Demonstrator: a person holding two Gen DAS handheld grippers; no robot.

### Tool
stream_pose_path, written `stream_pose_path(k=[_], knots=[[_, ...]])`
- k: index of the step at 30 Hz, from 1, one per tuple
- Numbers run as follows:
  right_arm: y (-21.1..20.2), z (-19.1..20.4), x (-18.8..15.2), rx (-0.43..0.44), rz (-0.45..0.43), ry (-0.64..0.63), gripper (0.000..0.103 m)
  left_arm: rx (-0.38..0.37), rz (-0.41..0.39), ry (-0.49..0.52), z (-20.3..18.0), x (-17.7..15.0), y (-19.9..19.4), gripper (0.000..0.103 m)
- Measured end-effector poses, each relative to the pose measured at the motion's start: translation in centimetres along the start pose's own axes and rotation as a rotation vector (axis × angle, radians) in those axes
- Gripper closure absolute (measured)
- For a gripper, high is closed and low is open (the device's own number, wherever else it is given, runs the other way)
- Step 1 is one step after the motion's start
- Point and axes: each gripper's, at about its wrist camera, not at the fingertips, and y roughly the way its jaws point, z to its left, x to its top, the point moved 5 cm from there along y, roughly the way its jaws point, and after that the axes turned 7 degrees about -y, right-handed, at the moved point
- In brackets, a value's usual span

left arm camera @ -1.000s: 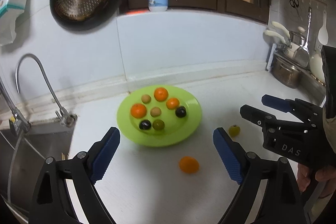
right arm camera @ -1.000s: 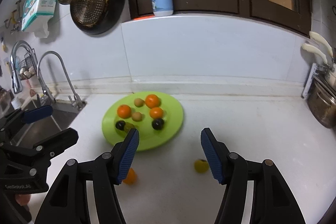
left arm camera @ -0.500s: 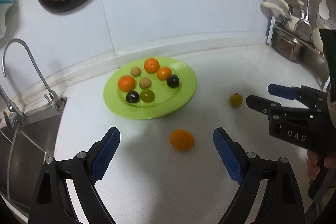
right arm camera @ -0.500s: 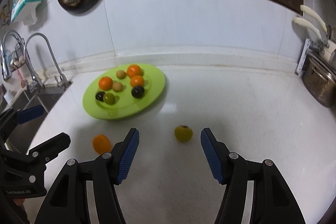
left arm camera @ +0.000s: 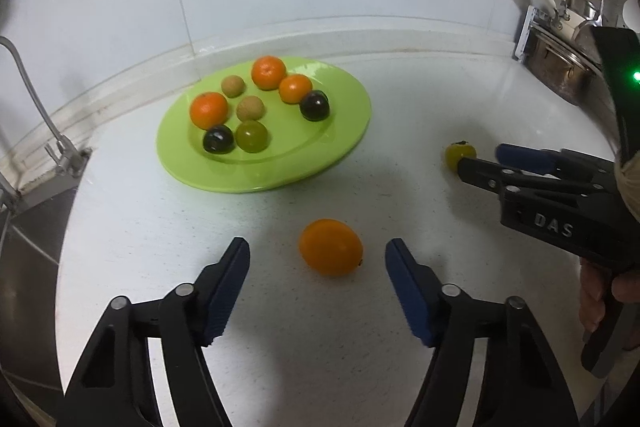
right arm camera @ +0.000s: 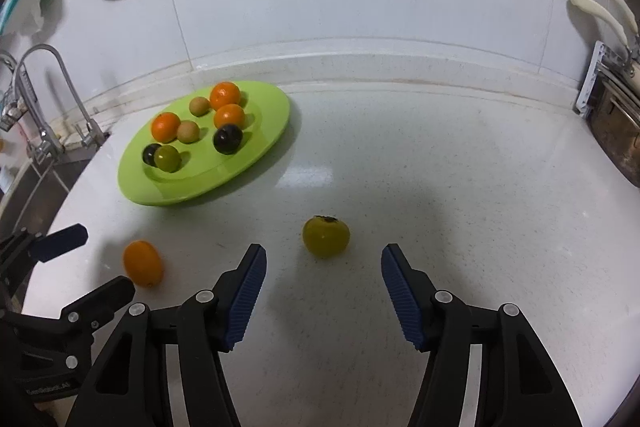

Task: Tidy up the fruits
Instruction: 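Grasp the orange with the left tool while the right tool grasps the yellow-green fruit, then carry the orange and yellow-green fruit onto the plate while both tools open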

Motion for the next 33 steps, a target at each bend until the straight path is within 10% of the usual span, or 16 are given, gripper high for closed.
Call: stream_pose_path(k=[14, 33], knots=[[3.3, 0.1, 0.4, 0.019, 0.044, -0.002, 0.07, -0.039, 0.052, -0.034, -0.4, 0.0, 1.5, 0.066], [-2.5, 2.9, 0.5, 0.08, -0.051, 0.004, 0.072, -0.102, -0.036, -0.019, 0.3, 1.0, -2.7, 0.067]])
